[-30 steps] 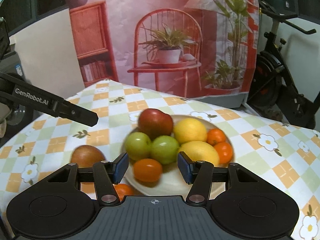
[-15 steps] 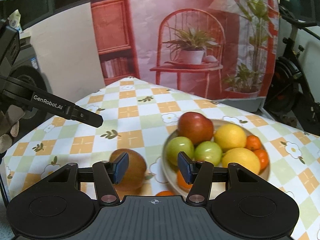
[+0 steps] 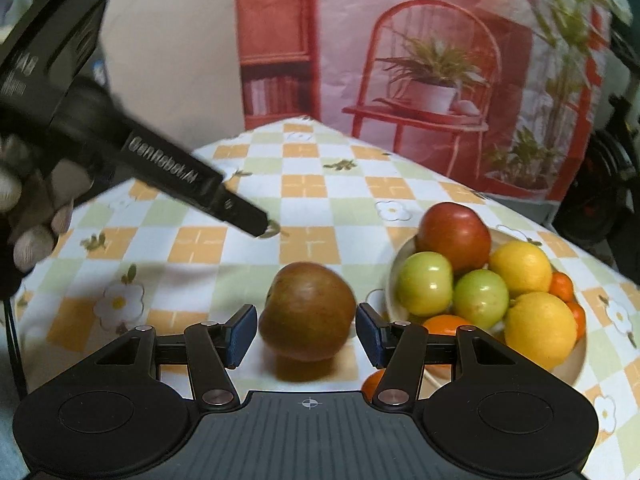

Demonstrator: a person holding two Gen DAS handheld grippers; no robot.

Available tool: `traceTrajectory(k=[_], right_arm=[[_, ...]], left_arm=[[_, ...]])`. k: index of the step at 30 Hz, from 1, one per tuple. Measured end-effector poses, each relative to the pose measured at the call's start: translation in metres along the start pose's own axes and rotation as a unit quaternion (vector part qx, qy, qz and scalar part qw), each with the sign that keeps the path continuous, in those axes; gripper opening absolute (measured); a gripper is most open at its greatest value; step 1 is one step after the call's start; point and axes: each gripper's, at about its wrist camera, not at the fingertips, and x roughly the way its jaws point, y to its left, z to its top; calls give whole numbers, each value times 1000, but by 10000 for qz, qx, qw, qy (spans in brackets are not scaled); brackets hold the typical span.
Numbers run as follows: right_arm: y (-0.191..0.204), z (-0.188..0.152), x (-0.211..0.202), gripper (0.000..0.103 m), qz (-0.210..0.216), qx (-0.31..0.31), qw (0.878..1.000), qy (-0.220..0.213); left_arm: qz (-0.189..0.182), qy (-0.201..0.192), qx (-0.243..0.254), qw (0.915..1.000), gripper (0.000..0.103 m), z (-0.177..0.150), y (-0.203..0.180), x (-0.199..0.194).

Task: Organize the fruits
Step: 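Move the left tool down to the red apple on the table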

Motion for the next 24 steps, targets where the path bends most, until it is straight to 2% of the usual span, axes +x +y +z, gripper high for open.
traceTrajectory(k=[5,11,15,20,24], right_arm=[[12,1,13,57,-123,-261,9995,107],[13,3,24,53,-364,-401,9984,178],[10,0,22,52,-349,-293,9989,124],[0,-2,19,52,14,349,9993,94],[-2,-6,17,52,430,900,9950,98]], left_arm=[[-60,29,-117,9999,42,-2,6,1],[-95,83,-188,9997,42,-6,10,4],[-107,107,-205,9997,42,-8,12,3],[-129,125,-142,9997,42,-10,11,-2],[-131,119,-96,9998,42,-12,12,-7]])
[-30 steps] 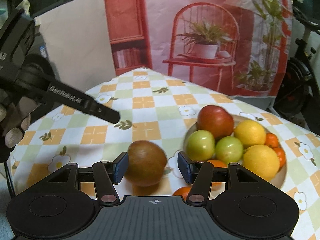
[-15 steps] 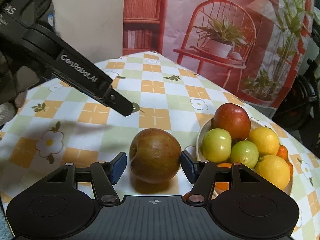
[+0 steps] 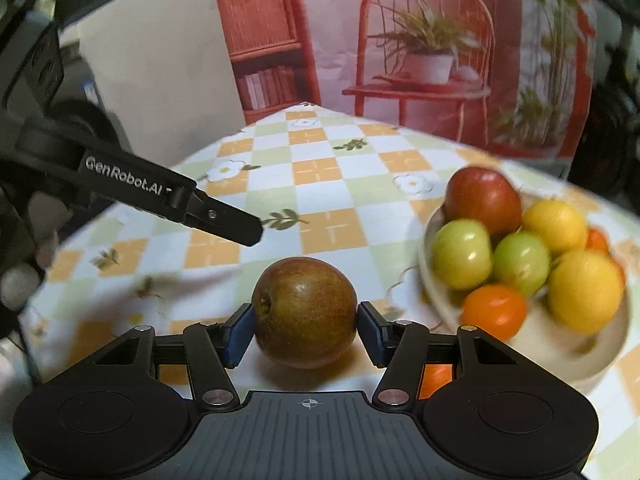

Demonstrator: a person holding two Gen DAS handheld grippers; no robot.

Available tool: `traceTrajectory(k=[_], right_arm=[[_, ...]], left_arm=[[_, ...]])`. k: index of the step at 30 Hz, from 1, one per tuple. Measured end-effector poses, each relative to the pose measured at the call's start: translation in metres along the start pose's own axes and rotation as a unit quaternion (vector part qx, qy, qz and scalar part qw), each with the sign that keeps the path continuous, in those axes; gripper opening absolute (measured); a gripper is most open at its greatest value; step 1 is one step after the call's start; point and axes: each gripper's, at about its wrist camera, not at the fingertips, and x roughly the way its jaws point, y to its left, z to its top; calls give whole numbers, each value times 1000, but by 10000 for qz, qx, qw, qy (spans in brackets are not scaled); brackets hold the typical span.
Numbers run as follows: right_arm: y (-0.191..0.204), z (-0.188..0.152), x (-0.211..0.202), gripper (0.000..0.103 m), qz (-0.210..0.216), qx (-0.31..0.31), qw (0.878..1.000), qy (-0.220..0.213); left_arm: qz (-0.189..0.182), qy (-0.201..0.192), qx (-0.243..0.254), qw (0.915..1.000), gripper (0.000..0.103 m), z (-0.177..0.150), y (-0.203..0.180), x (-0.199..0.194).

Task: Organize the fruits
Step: 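Move the left tool down to the red apple on the table, then close the left gripper on the red apple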

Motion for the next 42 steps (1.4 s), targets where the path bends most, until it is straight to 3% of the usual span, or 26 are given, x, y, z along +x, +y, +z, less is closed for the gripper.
traceTrajectory(k=[7,16,21,28,42], right_arm=[[-11,-2,-3,52,272,563,9980,2],[-28,-3,-19,56,9,813,9961,-328],[-27,-8,-27,55,-202,573,9969,-494],[-15,-18,-28,52,-317,105,9983,-484],[-7,-22,-26,52,-260,-253,9979,-530]], left_arm=[[30,-6,-15,10000,42,0,3,-5],[-101,31,-97,9999,42,-1,1,-3],[-376,38,-218,9990,42,-10,0,3],[-993,-37,-882,9911,42,-23,9,15],[-1102,-71,-515,9925,43,-19,-8,28]])
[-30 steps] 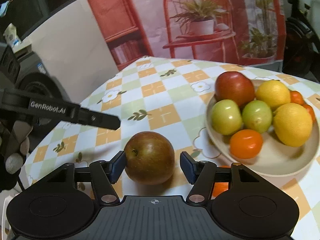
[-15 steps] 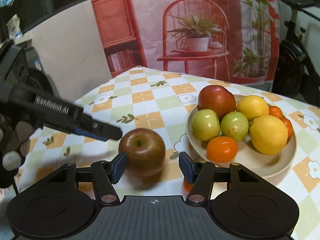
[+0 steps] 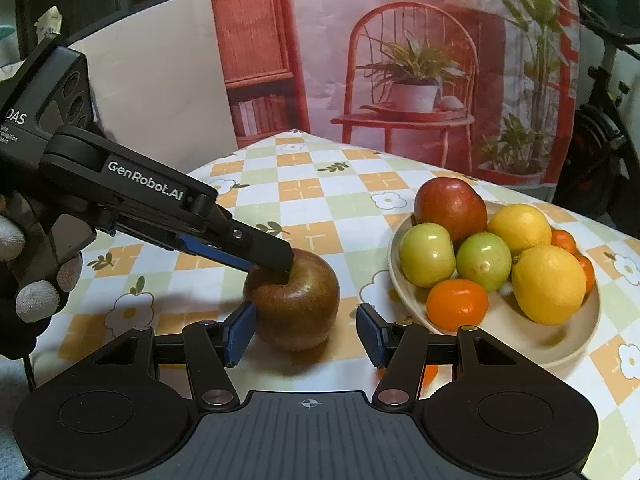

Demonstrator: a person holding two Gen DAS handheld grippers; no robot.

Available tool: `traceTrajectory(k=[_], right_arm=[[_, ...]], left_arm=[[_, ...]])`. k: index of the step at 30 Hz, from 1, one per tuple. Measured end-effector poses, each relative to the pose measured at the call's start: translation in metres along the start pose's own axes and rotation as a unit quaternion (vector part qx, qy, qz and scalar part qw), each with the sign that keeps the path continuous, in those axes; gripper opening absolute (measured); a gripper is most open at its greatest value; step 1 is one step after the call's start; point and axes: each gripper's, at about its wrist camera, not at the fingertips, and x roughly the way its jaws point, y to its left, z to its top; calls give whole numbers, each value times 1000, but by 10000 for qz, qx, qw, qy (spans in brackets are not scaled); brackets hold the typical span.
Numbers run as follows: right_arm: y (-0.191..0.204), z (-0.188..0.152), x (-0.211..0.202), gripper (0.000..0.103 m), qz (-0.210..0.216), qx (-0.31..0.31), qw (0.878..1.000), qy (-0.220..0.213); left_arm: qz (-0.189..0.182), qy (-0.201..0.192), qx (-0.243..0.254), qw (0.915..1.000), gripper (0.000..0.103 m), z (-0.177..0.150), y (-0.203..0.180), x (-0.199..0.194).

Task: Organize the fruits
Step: 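Close the left gripper on the red apple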

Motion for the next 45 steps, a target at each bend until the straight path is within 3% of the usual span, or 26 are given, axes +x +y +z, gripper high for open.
traceTrajectory(k=[9,29,45], right_arm=[[15,-1,10,53,-112,-566,9983,103],[5,-3,16,50,-59,-314,9995,52],[-6,-4,-7,50,90,-23,9993,-358]], left_arm=[[46,-8,48,10000,43,1,-5,4],[6,33,84,10000,43,0,-8,7],[125,-24,407,9991,36,7,-35,-1]])
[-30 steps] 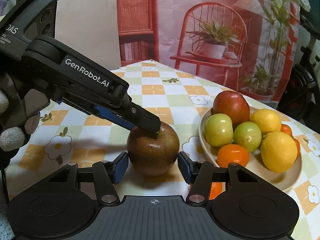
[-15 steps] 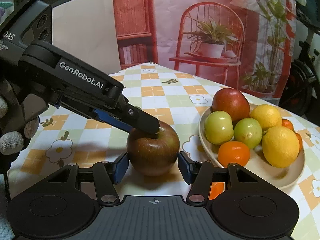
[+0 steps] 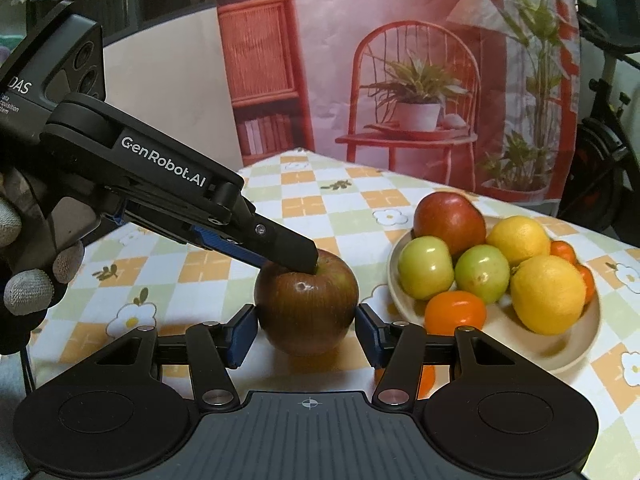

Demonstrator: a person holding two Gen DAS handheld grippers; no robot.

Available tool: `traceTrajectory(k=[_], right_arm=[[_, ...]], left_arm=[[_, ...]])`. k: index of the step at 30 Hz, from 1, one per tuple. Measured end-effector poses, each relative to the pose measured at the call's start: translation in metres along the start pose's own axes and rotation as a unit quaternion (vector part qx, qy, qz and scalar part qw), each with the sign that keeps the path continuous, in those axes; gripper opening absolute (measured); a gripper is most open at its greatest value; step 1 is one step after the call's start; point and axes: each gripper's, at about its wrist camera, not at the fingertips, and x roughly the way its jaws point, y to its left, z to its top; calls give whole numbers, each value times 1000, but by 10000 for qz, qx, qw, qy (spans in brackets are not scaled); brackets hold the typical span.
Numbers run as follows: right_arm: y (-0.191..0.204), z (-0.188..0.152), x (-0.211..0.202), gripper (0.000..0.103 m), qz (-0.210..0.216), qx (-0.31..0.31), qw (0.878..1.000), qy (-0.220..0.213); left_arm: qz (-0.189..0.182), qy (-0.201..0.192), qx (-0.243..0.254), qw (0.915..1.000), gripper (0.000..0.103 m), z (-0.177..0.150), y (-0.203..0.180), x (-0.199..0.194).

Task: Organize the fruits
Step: 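Close the left gripper on the red apple, then carry the red apple onto the plate and open the left gripper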

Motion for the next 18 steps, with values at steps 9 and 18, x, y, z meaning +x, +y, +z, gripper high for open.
traceTrajectory(k=[9,18], right_arm=[[-16,3,-24,50,-56,99,9995,-282],[-44,-3,-47,50,-189,180,9988,-419]], left_arm=[[3,-19,272,9996,36,10,-30,-1],[-63,113,457,9989,36,18,-62,18]])
